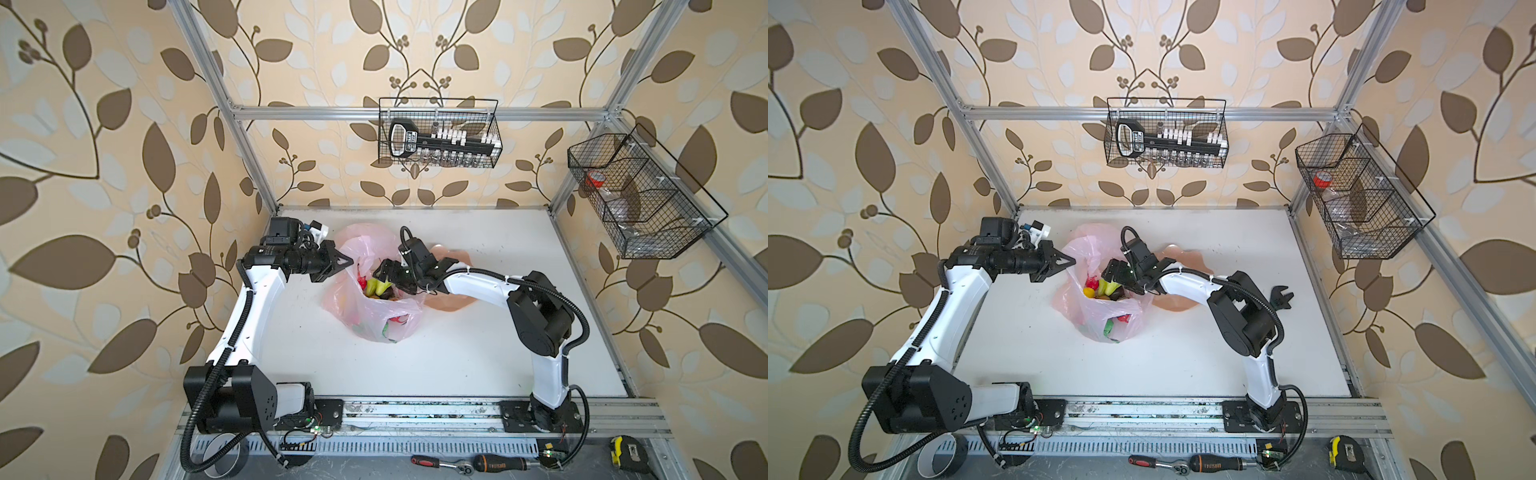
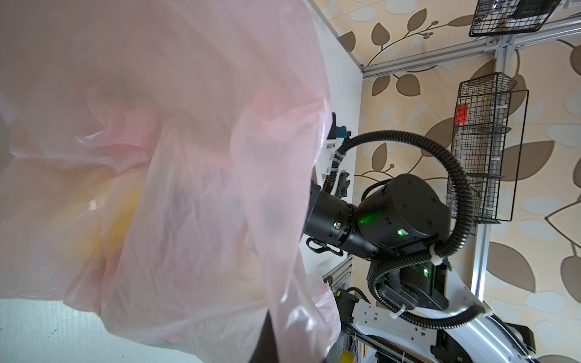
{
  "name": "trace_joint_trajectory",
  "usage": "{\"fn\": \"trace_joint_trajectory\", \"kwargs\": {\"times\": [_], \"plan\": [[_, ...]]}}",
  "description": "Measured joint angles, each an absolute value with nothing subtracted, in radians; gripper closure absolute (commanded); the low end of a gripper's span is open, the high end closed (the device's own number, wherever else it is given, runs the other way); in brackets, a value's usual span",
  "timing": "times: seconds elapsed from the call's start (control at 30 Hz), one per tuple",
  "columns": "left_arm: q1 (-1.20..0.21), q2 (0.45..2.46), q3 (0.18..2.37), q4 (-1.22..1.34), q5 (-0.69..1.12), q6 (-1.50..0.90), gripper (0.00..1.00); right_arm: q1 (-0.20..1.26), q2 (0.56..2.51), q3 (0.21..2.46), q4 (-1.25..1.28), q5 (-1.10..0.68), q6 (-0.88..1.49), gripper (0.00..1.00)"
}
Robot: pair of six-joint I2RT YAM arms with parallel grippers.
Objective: Place the fruits into the plastic bag
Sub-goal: Place the fruit in the plastic bag.
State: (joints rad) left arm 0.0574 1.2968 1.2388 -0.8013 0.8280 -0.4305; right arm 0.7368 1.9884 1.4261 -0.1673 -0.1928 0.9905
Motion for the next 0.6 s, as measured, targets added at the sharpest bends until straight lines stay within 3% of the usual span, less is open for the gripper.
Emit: {"fn": "trace_joint_trajectory", "kwargs": {"times": [0.6], "plan": [[0.057, 1.320, 1.239, -0.789, 0.804, -0.429, 1.00, 0.739, 1.732, 1.348, -0.347, -0.189, 0.813, 0.02]]}}
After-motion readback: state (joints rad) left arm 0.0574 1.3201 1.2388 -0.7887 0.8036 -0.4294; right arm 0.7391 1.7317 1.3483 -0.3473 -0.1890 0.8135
